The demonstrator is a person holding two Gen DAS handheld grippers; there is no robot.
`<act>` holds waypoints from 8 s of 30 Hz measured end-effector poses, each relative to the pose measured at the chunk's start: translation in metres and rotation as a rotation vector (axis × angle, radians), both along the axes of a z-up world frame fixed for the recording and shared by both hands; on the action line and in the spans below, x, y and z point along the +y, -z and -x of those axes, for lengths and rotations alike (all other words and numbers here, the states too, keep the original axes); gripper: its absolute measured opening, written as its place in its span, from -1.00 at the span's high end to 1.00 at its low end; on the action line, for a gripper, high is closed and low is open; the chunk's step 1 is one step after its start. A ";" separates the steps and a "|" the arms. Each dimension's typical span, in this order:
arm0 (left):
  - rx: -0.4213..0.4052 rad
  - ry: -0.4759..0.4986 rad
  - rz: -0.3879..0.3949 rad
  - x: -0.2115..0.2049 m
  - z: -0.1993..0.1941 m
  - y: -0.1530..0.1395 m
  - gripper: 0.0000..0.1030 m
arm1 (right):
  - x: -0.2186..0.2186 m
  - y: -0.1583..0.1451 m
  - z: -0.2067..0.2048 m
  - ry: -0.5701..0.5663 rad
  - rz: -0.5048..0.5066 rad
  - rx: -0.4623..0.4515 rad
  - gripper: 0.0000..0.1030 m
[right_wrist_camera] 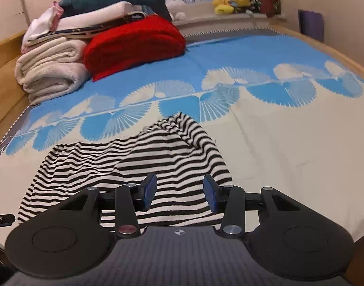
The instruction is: Fold small clothes
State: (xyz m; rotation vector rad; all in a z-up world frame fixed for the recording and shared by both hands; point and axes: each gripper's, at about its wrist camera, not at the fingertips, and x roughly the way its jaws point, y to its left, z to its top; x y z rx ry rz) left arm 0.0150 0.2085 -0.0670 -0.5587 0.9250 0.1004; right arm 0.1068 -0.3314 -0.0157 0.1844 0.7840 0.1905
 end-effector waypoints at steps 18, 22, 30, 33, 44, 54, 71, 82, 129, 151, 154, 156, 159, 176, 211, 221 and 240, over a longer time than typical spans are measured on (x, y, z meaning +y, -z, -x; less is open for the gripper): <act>0.074 -0.275 0.322 0.044 -0.034 0.066 0.43 | 0.007 0.005 -0.013 0.023 0.006 -0.013 0.13; 0.013 -0.222 0.216 0.038 -0.030 0.049 0.81 | 0.007 0.005 -0.014 0.048 0.009 -0.016 0.13; -0.031 -0.277 0.033 0.050 0.011 0.010 0.86 | 0.006 0.000 -0.021 0.122 -0.010 -0.034 0.13; 0.032 -0.299 -0.095 0.052 0.020 0.003 0.86 | 0.007 0.001 -0.024 0.131 -0.011 -0.031 0.13; -0.251 0.100 -0.403 -0.118 -0.032 -0.114 0.88 | -0.021 -0.010 -0.020 0.183 -0.030 -0.073 0.13; -0.133 0.688 -0.151 -0.346 -0.074 -0.037 0.78 | -0.083 -0.011 -0.009 0.273 -0.062 -0.098 0.13; -0.157 0.573 -0.339 -0.181 -0.073 -0.108 0.52 | -0.041 -0.013 -0.035 -0.106 -0.169 -0.019 0.14; -0.190 0.571 -0.305 -0.185 -0.098 -0.059 -0.40 | -0.011 0.050 -0.116 -0.182 -0.177 0.259 0.13; 0.126 0.557 -0.180 -0.207 -0.108 -0.016 -0.73 | -0.046 0.072 -0.071 -0.296 -0.122 0.360 0.97; 0.182 0.700 -0.367 -0.204 -0.088 -0.013 -0.71 | -0.051 0.084 -0.058 -0.260 0.039 0.454 0.97; 0.155 0.640 -0.287 -0.181 -0.098 -0.031 -0.71 | -0.063 0.066 -0.066 -0.183 -0.051 0.355 0.92; 0.128 0.623 -0.273 -0.170 -0.112 -0.043 -0.71 | -0.078 0.047 -0.069 -0.100 -0.146 0.242 0.81; 0.075 0.598 -0.264 -0.164 -0.146 -0.056 -0.71 | -0.092 0.039 -0.079 -0.014 -0.289 0.182 0.46; 0.127 0.467 -0.008 -0.165 -0.203 -0.012 -0.68 | -0.002 0.082 -0.180 0.010 -0.350 0.251 0.97; 0.230 0.485 0.028 -0.174 -0.204 0.020 -0.75 | -0.038 0.075 -0.085 -0.214 -0.095 0.341 0.33; 0.245 0.354 0.232 -0.173 -0.226 0.060 -0.74 | -0.027 0.105 -0.124 -0.110 -0.094 0.395 0.25; -0.208 0.376 -0.103 -0.108 -0.261 -0.046 0.04 | 0.032 0.071 -0.175 -0.082 -0.245 0.182 0.93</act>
